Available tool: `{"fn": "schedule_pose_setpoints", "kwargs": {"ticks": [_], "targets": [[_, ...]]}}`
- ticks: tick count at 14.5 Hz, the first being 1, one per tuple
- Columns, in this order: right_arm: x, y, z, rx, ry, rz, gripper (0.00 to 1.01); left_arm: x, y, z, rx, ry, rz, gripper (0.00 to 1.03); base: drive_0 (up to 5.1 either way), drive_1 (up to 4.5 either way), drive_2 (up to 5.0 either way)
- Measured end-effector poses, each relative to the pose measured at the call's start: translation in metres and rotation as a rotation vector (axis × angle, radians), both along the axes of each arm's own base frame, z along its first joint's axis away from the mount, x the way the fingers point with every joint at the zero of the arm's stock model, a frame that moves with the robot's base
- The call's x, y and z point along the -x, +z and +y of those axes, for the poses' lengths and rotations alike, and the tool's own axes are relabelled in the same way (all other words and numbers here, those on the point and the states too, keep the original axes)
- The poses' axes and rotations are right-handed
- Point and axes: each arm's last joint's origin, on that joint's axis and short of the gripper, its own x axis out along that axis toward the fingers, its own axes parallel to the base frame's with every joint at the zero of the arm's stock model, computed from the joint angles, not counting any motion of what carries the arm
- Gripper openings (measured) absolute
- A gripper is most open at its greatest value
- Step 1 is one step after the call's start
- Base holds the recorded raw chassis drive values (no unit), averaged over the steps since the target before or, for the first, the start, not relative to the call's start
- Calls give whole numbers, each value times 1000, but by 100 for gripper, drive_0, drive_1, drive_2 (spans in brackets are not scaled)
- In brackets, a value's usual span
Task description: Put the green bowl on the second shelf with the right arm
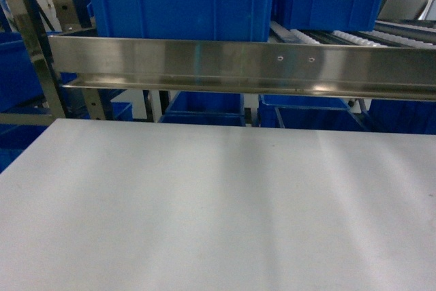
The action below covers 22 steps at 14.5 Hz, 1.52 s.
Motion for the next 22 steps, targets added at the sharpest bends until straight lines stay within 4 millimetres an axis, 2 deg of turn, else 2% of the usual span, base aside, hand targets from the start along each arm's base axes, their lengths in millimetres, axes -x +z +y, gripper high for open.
{"fn": "schedule_pose_setpoints", "kwargs": {"ticks": [22], "targets": [[0,-1,0,-1,0,5,2,0,0,0,0,0,-2,98,-500,246,246]]}}
